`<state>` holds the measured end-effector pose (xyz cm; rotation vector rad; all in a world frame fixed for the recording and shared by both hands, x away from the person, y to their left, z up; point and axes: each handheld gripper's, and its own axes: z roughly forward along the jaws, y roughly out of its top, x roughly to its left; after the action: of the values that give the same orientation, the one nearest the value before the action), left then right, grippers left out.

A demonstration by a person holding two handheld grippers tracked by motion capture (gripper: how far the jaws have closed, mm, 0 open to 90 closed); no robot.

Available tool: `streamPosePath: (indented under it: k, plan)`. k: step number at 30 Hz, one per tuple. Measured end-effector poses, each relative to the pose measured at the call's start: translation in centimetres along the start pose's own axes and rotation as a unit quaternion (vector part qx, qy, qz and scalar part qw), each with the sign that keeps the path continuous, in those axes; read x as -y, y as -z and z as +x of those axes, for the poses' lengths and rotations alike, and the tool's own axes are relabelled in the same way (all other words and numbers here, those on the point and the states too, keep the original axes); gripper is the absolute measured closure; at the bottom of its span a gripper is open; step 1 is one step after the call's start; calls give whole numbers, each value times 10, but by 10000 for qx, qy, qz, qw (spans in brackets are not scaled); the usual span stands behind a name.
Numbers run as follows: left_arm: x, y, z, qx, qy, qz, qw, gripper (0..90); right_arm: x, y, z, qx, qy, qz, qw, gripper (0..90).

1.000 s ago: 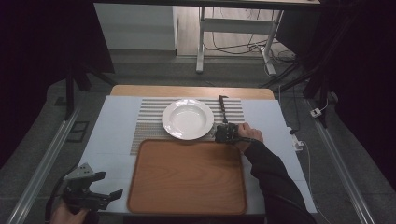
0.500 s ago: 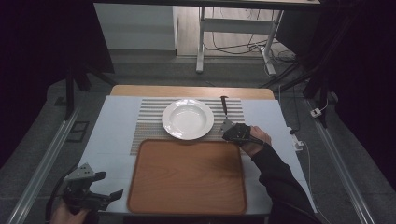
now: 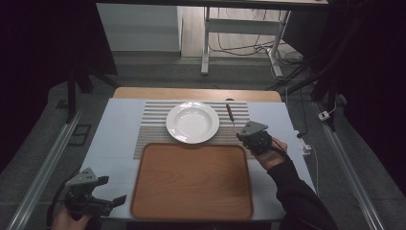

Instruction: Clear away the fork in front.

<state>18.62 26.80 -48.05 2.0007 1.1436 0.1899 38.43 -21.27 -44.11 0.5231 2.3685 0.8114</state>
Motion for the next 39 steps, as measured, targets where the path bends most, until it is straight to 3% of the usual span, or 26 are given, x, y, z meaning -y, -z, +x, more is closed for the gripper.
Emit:
streamPosePath:
  k: [4, 11, 12, 14, 15, 17, 28, 31, 32, 39]
  plan:
    - [0, 0, 0, -2, -14, -1, 10000, 5, 7, 18, 0, -261, -442, -332, 9981, 898]
    - [0, 0, -1, 11, -72, 9, 10000, 3, 15, 34, 4, -640, -721, -614, 9934, 898]
    - [0, 0, -1, 13, -75, 7, 10000, 3, 17, 39, 6, -800, -800, -738, 9908, 898]
    - [0, 0, -1, 20, -84, 11, 10000, 3, 18, 42, 7, -872, -835, -787, 9896, 898]
    - [0, 0, -1, 24, -86, 10, 10000, 3, 19, 46, 10, -1010, -915, -909, 9865, 898]
    - [-1, 0, -1, 32, -92, 10, 10000, 3, 19, 50, 13, -1185, -939, -992, 9835, 898]
    - [-1, -1, -2, 86, -141, 1, 9999, 0, 21, 62, 35, -1700, -936, -1112, 9747, 898]
    - [-1, 0, -1, 133, -169, -17, 9998, 0, 21, 65, 41, -1936, -958, -1198, 9690, 898]
    - [-1, 0, -2, 137, -180, -23, 9997, 0, 21, 65, 41, -1936, -958, -1198, 9690, 898]
    - [-1, 0, -4, 107, -281, 0, 9995, 0, 20, 67, 53, -2332, -965, -1297, 9589, 898]
